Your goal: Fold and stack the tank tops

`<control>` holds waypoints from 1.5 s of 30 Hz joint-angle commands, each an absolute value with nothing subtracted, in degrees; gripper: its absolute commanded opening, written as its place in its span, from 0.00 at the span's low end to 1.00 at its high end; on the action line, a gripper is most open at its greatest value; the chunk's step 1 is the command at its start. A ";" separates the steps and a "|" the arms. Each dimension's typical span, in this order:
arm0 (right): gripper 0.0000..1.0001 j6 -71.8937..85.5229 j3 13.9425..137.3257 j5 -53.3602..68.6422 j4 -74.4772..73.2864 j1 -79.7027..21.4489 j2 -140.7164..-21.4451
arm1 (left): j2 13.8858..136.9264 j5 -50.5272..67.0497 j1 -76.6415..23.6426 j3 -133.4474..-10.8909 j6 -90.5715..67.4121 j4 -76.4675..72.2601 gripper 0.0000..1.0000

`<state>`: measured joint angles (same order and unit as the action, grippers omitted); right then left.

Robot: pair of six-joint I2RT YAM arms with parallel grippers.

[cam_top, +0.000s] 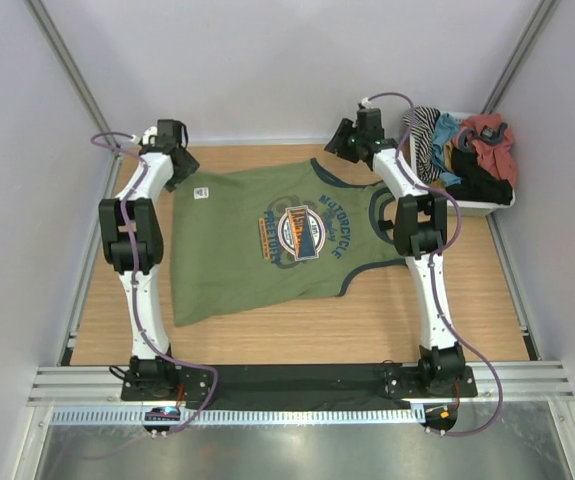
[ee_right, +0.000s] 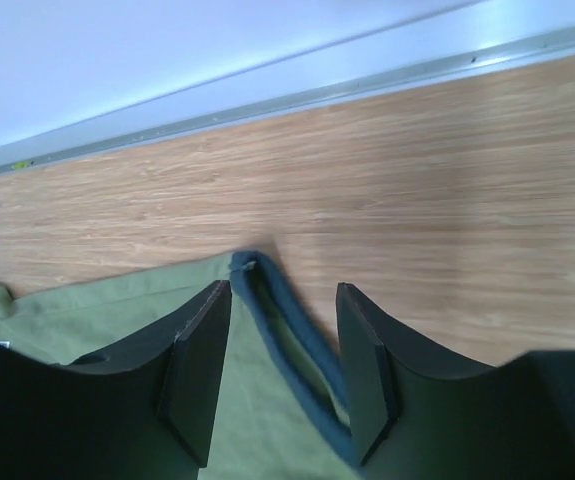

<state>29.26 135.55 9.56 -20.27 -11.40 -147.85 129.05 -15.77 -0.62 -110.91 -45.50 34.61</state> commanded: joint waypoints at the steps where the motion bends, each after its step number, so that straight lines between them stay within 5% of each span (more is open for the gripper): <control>1: 0.52 33.74 139.30 14.76 -13.11 -11.34 -149.93 | 128.23 -14.07 -0.26 -113.38 -43.24 34.19 0.67; 20: 0.46 39.46 144.58 13.89 -7.55 -15.21 -158.91 | 128.41 -13.19 4.04 -111.89 -41.13 34.10 0.68; 28: 0.51 35.16 142.91 9.41 -11.07 -15.29 -157.24 | 128.41 -12.13 3.96 -110.83 -41.31 33.22 0.68; 42: 0.39 32.96 141.24 10.72 -11.95 -15.91 -156.88 | 128.93 -10.46 4.04 -110.04 -41.22 32.43 0.69; 45: 0.19 32.96 141.24 10.72 -11.69 -16.26 -157.15 | 130.07 -8.97 4.04 -110.30 -41.31 32.17 0.68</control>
